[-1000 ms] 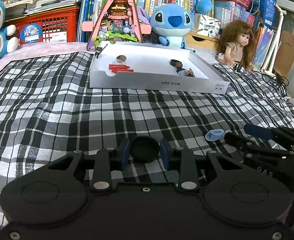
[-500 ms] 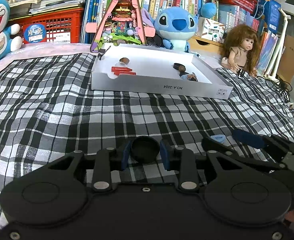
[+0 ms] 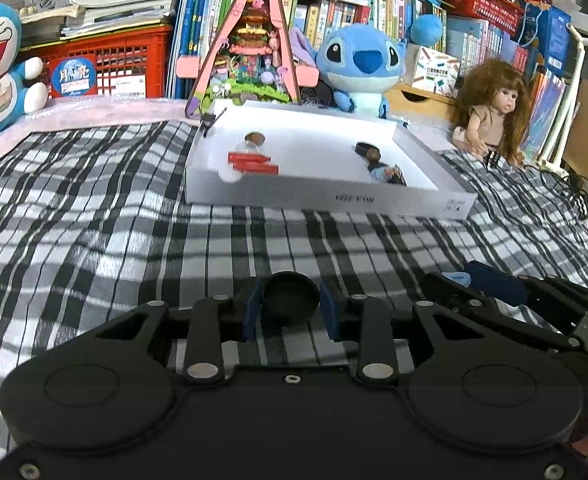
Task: Organize rigid objects
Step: 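Carry the black lid with left tool while right tool carries the blue clip over the tray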
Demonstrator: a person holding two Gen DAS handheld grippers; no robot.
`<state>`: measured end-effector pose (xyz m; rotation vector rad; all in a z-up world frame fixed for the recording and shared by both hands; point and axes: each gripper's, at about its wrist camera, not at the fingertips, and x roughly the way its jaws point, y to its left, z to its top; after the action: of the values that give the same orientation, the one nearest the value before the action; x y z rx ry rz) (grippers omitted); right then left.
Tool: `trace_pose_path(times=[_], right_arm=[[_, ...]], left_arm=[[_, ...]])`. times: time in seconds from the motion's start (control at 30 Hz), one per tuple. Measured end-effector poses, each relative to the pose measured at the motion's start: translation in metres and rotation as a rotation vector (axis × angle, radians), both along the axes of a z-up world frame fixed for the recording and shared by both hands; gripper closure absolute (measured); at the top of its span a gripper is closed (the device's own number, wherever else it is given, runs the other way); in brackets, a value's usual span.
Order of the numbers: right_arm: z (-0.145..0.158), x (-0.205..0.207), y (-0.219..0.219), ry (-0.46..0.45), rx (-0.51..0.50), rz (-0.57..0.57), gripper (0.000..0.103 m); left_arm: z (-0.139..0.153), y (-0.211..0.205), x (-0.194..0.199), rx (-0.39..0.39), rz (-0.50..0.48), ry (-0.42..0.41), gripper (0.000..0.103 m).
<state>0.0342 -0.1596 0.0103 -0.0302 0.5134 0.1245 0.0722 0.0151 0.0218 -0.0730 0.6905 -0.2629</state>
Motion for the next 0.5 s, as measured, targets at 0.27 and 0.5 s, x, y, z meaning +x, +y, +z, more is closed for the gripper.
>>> trace_pose_path(times=[0.27, 0.5], right_arm=[[0.017, 0.020, -0.008, -0.023, 0.022, -0.028, 0.058], [0.028, 0.041, -0.015, -0.020, 0.041, -0.042, 0.058]], left_arm=[[0.016, -0.006, 0.021, 0.005, 0.011, -0.030, 0.073], [0.027, -0.011, 0.041, 0.010, 0.025, -0.056, 0.073]])
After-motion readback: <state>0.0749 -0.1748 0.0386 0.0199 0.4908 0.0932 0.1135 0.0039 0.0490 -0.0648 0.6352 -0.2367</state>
